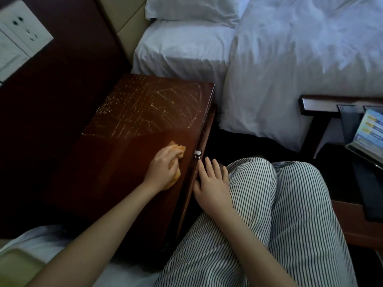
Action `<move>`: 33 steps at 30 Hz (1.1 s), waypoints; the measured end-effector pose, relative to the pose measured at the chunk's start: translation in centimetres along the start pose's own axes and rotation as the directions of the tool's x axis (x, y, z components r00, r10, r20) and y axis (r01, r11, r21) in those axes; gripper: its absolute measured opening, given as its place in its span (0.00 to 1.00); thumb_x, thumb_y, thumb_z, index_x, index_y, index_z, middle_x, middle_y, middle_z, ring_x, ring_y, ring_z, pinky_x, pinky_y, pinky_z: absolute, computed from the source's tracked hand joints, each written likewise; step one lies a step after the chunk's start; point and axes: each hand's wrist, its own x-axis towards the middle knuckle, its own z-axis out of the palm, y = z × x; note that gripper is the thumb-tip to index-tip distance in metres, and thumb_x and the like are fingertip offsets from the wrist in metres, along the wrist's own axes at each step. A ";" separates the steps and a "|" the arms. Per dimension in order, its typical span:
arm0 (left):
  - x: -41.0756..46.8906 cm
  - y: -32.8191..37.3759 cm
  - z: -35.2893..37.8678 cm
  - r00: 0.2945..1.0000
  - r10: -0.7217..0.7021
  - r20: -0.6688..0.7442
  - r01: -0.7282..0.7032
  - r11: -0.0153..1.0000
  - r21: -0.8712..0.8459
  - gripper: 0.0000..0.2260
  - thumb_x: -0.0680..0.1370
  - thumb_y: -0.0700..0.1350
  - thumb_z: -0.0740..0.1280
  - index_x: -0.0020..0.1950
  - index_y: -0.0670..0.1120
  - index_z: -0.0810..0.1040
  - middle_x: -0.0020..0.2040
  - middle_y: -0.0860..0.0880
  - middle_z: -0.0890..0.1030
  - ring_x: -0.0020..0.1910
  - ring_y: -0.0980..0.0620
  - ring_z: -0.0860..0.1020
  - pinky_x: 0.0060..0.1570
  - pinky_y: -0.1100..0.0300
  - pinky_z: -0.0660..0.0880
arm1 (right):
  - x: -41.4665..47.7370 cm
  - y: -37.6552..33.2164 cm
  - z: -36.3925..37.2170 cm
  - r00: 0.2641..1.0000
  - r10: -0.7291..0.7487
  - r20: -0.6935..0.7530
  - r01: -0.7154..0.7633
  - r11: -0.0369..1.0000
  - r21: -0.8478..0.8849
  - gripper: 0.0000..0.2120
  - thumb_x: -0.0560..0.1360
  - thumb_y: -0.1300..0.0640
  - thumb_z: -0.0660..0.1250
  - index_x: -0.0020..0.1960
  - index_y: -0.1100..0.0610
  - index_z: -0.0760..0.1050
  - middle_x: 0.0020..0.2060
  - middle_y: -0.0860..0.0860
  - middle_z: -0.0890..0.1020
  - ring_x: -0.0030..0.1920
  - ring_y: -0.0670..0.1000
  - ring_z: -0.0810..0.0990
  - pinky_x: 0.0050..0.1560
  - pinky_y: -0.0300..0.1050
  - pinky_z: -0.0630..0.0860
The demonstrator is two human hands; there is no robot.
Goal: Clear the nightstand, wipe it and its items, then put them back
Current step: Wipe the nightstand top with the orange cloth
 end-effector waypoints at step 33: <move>7.4 3.6 2.2 0.979 -0.167 -0.119 0.166 0.986 -0.024 0.16 0.78 0.39 0.59 0.65 0.45 0.74 0.67 0.46 0.73 0.70 0.48 0.64 0.67 0.56 0.61 | -0.2 -0.4 0.3 0.998 0.037 -0.040 -0.039 0.999 -0.038 0.27 0.82 0.51 0.50 0.77 0.57 0.47 0.77 0.54 0.48 0.76 0.54 0.41 0.67 0.51 0.29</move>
